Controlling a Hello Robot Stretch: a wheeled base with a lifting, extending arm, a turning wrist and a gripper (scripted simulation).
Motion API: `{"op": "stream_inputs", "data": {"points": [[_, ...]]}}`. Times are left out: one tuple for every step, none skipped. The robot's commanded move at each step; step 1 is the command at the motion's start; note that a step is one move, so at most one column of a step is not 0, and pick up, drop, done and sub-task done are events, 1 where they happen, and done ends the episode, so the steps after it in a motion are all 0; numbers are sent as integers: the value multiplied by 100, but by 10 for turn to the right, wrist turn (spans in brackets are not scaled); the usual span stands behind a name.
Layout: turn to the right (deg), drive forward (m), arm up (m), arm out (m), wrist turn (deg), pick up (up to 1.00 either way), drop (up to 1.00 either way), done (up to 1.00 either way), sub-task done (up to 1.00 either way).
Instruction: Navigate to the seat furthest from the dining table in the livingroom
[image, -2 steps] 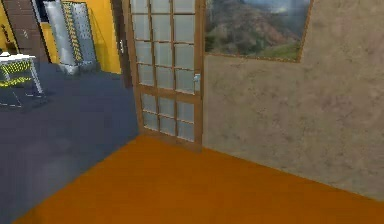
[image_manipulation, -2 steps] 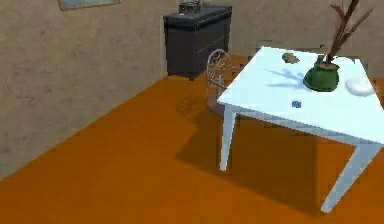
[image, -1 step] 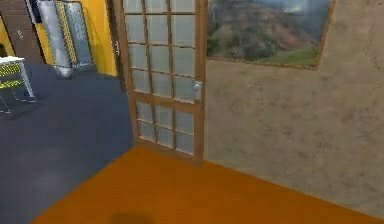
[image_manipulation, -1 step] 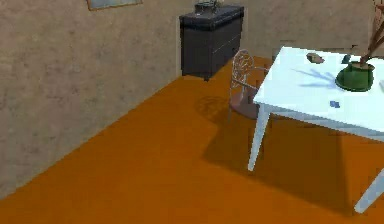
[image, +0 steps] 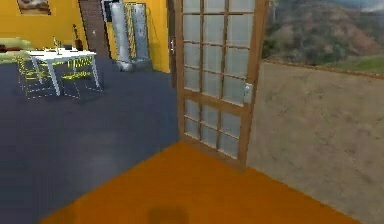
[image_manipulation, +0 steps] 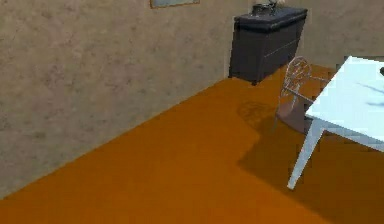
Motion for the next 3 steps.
{"op": "stream_inputs", "data": {"points": [[0, 60, 0, 0, 0, 0, 0, 0, 0], [-360, 0, 0, 0, 0, 0, 0, 0, 0], [0, 100, 0, 0, 0, 0, 0, 0, 0]]}}
